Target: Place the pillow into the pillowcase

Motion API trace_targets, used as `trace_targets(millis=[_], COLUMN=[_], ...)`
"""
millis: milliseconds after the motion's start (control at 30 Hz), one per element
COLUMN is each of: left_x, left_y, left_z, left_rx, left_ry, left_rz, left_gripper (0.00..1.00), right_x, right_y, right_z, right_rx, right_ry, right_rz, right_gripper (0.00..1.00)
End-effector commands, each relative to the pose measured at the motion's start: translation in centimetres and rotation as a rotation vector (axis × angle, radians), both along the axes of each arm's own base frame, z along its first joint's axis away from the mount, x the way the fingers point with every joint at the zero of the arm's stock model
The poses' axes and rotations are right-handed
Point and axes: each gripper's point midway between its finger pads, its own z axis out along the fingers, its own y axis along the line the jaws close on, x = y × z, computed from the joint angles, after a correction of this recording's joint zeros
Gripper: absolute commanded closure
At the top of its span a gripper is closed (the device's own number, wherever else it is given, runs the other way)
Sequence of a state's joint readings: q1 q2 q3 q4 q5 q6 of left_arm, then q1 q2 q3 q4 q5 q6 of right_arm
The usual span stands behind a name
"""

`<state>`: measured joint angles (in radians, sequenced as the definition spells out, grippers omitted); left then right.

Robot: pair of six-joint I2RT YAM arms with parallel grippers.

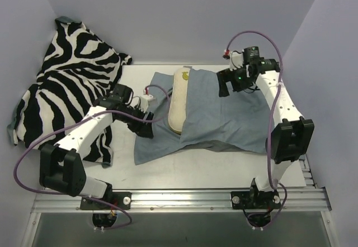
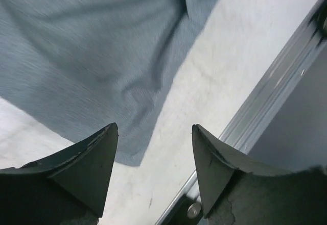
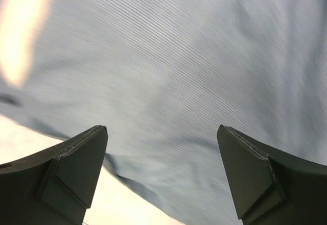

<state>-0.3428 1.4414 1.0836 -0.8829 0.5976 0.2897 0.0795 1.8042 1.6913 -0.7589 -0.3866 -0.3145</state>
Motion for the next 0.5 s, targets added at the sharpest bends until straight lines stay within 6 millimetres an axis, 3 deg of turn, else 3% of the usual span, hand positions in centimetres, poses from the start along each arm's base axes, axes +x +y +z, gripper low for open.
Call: trace_targets(millis=[0,33,67,133,167,200,233,267,300,333,367,467], left_x=[4.8,7.7,9.1,12.2,13.1,13.6,14.6,15.1,15.4,16.3,16.8,18.8], left_y=[-1.1,0.3,0.9,3.0,3.8,4.1,4.3,4.5,4.5,4.5,4.3,4.1], left_z=[6.1,6.6,7.1,7.8,7.7,7.7,7.8,7.6,7.4,7.1,6.8,5.5], left_rx=[-0.175,-0.158,-0.158,-0.173,-0.178,-0.183,-0.187,-0.182,-0.178,-0.174,-0.163,-0.127], left_ry=[-0.132,-0.203,-0.228,-0.270,-0.265,-0.257,-0.278,-0.287,-0.293,-0.311,-0.322,-0.345], left_rz=[0.133,0.229,0.285,0.416,0.482,0.525,0.544,0.556,0.564,0.569,0.574,0.589], left_gripper=[0.31,0.29,0.27,0.22,0.21,0.18,0.18,0.18,0.16,0.03,0.03,0.02], right_x=[-1.8,-0.8,-1.2,0.2,0.9,1.9,2.4,3.3,3.3,3.9,4.2,4.1], right_y=[8.3,9.3,12.0,14.5,16.2,17.7,18.7,20.0,21.4,22.4,23.3,24.4], right_z=[6.7,6.9,6.7,7.8,5.8,7.1,6.6,4.4,3.7,3.7,1.0,-2.9], right_rx=[0.156,0.146,0.156,0.152,0.121,0.145,0.134,0.108,0.075,0.066,0.028,-0.087], right_ry=[-0.091,-0.125,-0.115,-0.160,-0.128,-0.163,-0.164,-0.137,-0.150,-0.173,-0.143,-0.137], right_rz=[0.060,0.046,0.051,0.049,0.053,0.044,0.045,0.053,0.069,0.076,0.083,0.083], right_gripper=[0.07,0.06,0.04,0.04,0.03,0.03,0.03,0.03,0.03,0.03,0.02,0.02])
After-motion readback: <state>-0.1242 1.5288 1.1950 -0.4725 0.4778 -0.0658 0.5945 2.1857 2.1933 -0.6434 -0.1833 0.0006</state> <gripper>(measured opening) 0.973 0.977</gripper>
